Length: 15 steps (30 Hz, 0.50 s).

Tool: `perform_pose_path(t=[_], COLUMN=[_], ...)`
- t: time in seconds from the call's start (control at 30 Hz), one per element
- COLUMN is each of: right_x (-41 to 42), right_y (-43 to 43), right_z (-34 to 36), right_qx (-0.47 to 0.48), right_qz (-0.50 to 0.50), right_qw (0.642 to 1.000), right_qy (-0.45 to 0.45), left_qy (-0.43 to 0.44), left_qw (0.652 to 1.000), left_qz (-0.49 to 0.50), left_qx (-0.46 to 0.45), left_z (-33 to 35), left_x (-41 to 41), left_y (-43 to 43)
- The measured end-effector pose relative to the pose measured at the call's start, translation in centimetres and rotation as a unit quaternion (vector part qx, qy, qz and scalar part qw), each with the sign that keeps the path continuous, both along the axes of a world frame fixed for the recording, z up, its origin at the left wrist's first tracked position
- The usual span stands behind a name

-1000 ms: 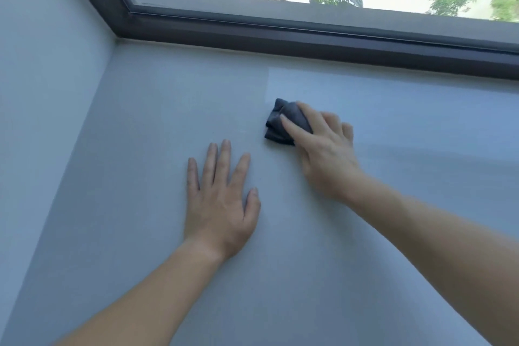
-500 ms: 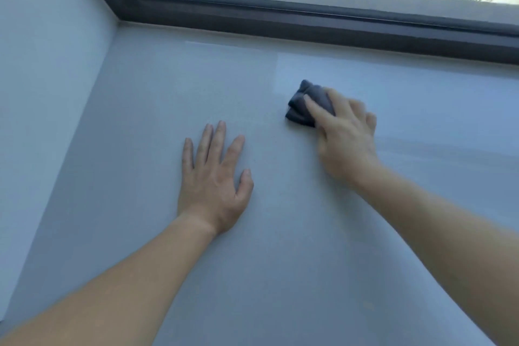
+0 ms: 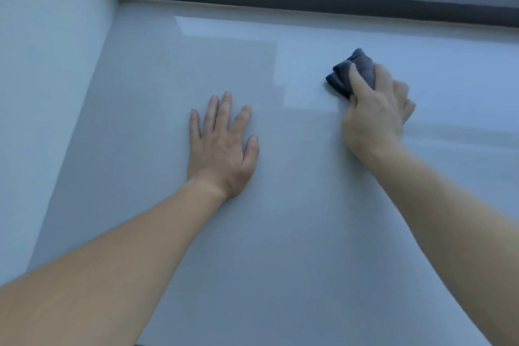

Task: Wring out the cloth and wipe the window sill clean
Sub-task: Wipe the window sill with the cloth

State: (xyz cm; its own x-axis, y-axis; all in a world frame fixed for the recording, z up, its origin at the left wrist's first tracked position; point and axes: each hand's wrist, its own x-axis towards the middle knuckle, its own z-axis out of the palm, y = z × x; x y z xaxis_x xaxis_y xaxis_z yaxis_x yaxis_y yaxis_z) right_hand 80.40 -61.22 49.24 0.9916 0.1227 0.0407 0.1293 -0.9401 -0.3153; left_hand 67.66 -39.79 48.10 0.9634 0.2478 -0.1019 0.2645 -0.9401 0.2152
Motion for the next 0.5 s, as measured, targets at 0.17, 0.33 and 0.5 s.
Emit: perform_pose_path(t=[0.17, 0.33, 0.5], right_x=[-10.7, -7.1, -13.0], right_y=[0.9, -1.0, 1.7], right_z=[-0.5, 0.0, 0.0], right_qx=[-0.007, -0.014, -0.003], right_qz=[0.235, 0.099, 0.105], right_qw=[0.972, 0.995, 0.994], right_qy=[-0.001, 0.007, 0.0], left_qy=[-0.034, -0.045, -0.053], left_qw=[0.996, 0.985, 0.994], left_qz=[-0.007, -0.024, -0.059], left_qx=[-0.081, -0.163, -0.081], left_z=[0.5, 1.2, 1.2], left_x=[-0.4, -1.6, -9.4], left_y=[0.1, 1.3, 0.1])
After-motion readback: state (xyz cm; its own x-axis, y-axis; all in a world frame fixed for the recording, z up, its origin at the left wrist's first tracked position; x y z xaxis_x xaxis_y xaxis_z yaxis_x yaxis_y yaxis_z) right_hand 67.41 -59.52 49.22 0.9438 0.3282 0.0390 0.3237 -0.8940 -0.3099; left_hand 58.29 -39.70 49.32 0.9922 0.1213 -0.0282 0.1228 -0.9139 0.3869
